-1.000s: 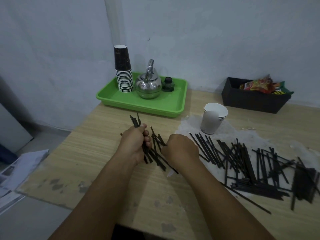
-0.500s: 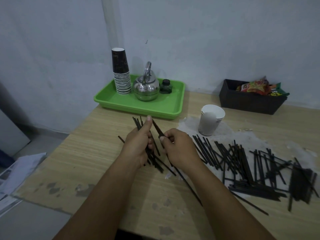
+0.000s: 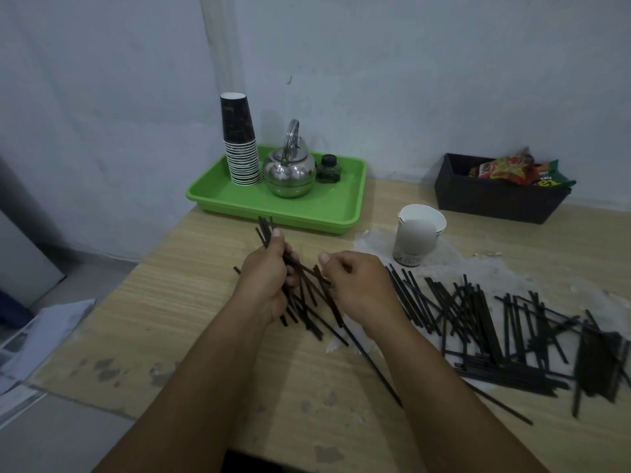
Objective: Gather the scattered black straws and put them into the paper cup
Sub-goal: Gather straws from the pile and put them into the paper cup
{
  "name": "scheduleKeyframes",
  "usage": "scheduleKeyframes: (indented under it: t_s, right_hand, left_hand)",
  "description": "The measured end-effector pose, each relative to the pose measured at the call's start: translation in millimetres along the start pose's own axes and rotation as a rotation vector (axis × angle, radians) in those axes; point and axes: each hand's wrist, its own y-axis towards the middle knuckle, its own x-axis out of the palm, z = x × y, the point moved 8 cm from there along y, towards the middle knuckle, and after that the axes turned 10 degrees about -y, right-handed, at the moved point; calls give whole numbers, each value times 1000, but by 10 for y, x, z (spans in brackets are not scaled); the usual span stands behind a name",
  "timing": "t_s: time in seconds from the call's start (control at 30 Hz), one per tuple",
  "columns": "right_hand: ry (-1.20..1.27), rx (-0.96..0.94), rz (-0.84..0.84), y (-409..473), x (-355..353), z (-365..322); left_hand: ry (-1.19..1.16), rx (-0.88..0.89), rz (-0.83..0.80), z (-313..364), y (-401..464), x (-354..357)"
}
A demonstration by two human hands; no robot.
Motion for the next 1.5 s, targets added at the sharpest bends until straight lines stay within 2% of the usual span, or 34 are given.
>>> scheduleKeyframes:
  t_s: [0.07, 0.13, 0.33, 0.6, 0.77, 0.87, 1.07, 1.3, 1.43, 1.5]
  right_hand:
    - [-156, -4, 47, 23, -75, 51]
    - [-349, -25, 23, 14, -70, 75]
    - [-726, -70, -2, -80, 94, 35]
    - [-898, -119, -7, -126, 172, -53]
    - [-1022, -82, -61, -116, 223, 5]
    - [-952, -40, -64, -88, 167, 35]
    - [-489, -81, 35, -59, 46, -102]
    - [-316, -146, 46, -55, 10, -129]
    - [-256, -170, 87, -49, -65, -101]
    - [-225, -151, 164, -50, -187, -49]
  left_hand:
    - [0, -5, 59, 42, 29, -71]
    - [7, 4, 89, 72, 45, -113]
    - [-66, -40, 74, 5, 53, -62]
    - [-85, -71, 44, -46, 41, -41]
    - [-93, -93, 30, -68, 18, -42]
    - [-93, -100, 27, -86, 13, -35]
    - [-15, -57, 8, -137, -30, 53]
    - [67, 0, -80, -150, -96, 232]
    - [85, 46, -23, -122, -83, 258]
    - [98, 70, 8, -113, -71, 273]
